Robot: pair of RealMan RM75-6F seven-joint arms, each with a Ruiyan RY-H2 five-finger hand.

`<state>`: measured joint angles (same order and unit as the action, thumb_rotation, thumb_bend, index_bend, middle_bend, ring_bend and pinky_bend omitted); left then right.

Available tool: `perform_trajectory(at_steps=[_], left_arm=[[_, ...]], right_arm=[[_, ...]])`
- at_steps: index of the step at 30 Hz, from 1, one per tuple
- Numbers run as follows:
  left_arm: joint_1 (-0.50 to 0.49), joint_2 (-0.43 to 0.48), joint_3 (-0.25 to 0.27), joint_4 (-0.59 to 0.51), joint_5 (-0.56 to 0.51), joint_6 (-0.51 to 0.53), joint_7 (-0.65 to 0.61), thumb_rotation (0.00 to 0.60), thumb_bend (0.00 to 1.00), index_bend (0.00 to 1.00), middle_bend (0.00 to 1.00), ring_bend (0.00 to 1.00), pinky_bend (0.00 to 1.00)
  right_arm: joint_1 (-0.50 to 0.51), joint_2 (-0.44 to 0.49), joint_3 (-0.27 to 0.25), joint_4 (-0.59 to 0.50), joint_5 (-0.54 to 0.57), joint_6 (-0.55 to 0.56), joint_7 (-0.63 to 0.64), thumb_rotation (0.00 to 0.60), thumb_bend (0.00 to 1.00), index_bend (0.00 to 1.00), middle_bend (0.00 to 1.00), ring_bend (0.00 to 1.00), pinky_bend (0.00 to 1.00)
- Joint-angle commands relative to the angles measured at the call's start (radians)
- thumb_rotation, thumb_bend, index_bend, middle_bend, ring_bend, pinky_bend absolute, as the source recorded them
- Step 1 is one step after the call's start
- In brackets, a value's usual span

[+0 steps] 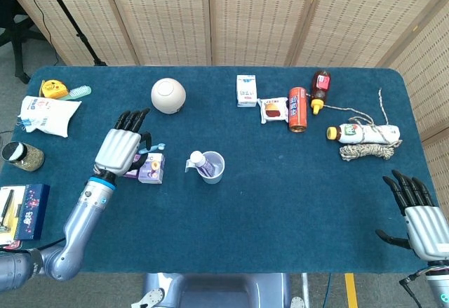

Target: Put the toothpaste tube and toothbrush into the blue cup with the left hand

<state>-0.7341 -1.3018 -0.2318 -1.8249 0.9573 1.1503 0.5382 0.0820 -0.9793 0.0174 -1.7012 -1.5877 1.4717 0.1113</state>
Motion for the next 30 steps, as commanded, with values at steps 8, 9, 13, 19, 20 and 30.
perform_trajectory(at_steps=[8, 9, 13, 19, 20, 30], left_arm=[[0.026, 0.178, -0.043, -0.259, 0.020, 0.071, 0.021, 0.600, 0.37, 0.60, 0.00, 0.00, 0.00], [0.032, 0.199, -0.048, -0.285, 0.025, 0.077, 0.014, 0.600, 0.37, 0.60, 0.00, 0.00, 0.00], [0.055, 0.279, -0.066, -0.363, 0.051, 0.107, -0.007, 0.600, 0.37, 0.60, 0.00, 0.00, 0.00], [0.059, 0.341, -0.103, -0.459, 0.107, 0.113, -0.063, 0.600, 0.37, 0.60, 0.00, 0.00, 0.00], [0.055, 0.339, -0.103, -0.467, 0.116, 0.106, -0.072, 0.600, 0.37, 0.60, 0.00, 0.00, 0.00], [-0.001, 0.275, -0.070, -0.502, 0.094, 0.051, -0.043, 0.600, 0.37, 0.60, 0.00, 0.00, 0.00]], right_arm=[[-0.003, 0.004, -0.003, -0.003, -0.010, 0.008, 0.007, 0.600, 0.00, 0.00, 0.00, 0.00, 0.00], [-0.004, 0.005, -0.004, -0.003, -0.012, 0.009, 0.008, 0.600, 0.00, 0.00, 0.00, 0.00, 0.00], [-0.006, 0.006, -0.006, -0.004, -0.018, 0.014, 0.010, 0.600, 0.00, 0.00, 0.00, 0.00, 0.00], [-0.008, 0.004, -0.012, -0.011, -0.033, 0.018, -0.003, 0.600, 0.00, 0.00, 0.00, 0.00, 0.00], [-0.008, 0.004, -0.013, -0.012, -0.035, 0.018, -0.005, 0.600, 0.00, 0.00, 0.00, 0.00, 0.00], [-0.009, 0.007, -0.007, -0.005, -0.022, 0.021, 0.013, 0.600, 0.00, 0.00, 0.00, 0.00, 0.00]])
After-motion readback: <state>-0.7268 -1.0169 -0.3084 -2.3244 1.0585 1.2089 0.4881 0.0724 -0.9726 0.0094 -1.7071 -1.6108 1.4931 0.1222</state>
